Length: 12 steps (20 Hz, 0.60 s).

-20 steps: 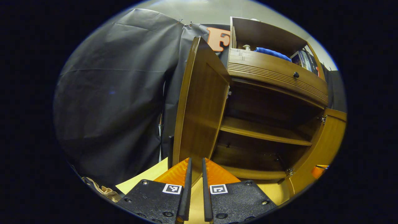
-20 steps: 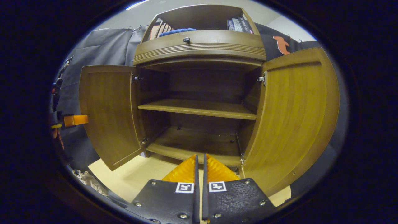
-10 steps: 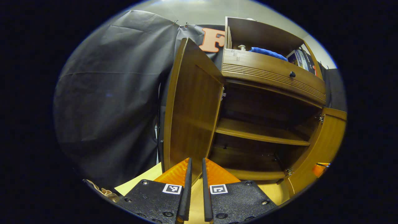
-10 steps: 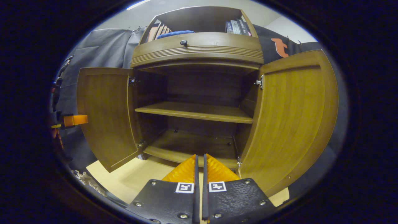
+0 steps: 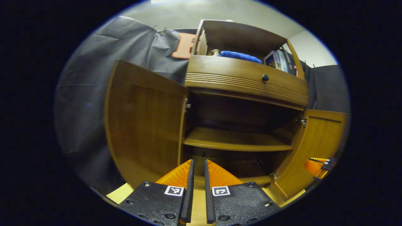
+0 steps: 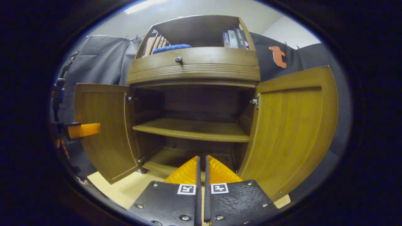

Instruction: Open the right door of the double-door shoe cabinet with the right hand, and open the left door with the left hand.

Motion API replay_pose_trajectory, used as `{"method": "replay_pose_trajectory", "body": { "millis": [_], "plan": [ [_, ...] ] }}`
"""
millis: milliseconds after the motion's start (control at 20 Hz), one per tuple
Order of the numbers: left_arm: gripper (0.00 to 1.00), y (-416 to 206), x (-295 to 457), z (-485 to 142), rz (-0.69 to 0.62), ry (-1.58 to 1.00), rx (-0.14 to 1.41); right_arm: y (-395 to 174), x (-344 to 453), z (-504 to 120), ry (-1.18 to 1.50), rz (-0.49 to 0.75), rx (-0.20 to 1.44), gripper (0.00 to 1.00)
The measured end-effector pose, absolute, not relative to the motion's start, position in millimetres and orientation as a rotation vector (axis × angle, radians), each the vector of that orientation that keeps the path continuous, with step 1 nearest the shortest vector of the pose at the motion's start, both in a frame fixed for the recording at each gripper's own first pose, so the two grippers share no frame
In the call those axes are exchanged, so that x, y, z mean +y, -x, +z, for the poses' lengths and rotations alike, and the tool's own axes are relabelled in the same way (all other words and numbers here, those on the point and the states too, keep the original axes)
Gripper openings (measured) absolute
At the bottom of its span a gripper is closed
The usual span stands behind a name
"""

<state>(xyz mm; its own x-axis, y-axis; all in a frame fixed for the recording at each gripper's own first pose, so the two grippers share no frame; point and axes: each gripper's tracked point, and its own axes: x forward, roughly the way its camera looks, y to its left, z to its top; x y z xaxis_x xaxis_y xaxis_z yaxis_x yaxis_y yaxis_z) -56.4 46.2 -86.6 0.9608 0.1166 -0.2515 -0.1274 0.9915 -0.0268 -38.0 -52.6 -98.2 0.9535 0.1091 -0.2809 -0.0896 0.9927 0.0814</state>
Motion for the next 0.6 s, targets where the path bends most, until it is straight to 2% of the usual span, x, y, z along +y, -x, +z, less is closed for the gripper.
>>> {"method": "replay_pose_trajectory", "body": {
  "millis": [50,100,150,300,350,500,550,600],
  "plan": [
    [0.11,51,34,-80,0.094,0.044,0.241,35,-54,-88,-0.071,0.096,0.267,0.03],
    [0.19,47,23,-75,0.068,0.049,0.23,34,-56,-77,-0.071,0.091,0.246,0.03],
    [0.11,43,11,-68,0.041,0.058,0.216,32,-57,-68,-0.068,0.085,0.226,0.03],
    [0.1,35,-21,-50,-0.03,0.055,0.173,28,-60,-40,-0.068,0.077,0.174,0.04],
    [0.19,33,-29,-44,-0.051,0.05,0.161,27,-60,-32,-0.072,0.075,0.161,0.04],
    [0.19,30,-50,-30,-0.098,0.038,0.121,28,-59,-13,-0.066,0.066,0.114,0.04],
    [0.11,30,-55,-24,-0.107,0.029,0.107,27,-59,-9,-0.066,0.064,0.103,0.04],
    [0.1,29,-58,-22,-0.114,0.017,0.098,26,-60,-8,-0.068,0.063,0.099,0.04]
  ]
}}
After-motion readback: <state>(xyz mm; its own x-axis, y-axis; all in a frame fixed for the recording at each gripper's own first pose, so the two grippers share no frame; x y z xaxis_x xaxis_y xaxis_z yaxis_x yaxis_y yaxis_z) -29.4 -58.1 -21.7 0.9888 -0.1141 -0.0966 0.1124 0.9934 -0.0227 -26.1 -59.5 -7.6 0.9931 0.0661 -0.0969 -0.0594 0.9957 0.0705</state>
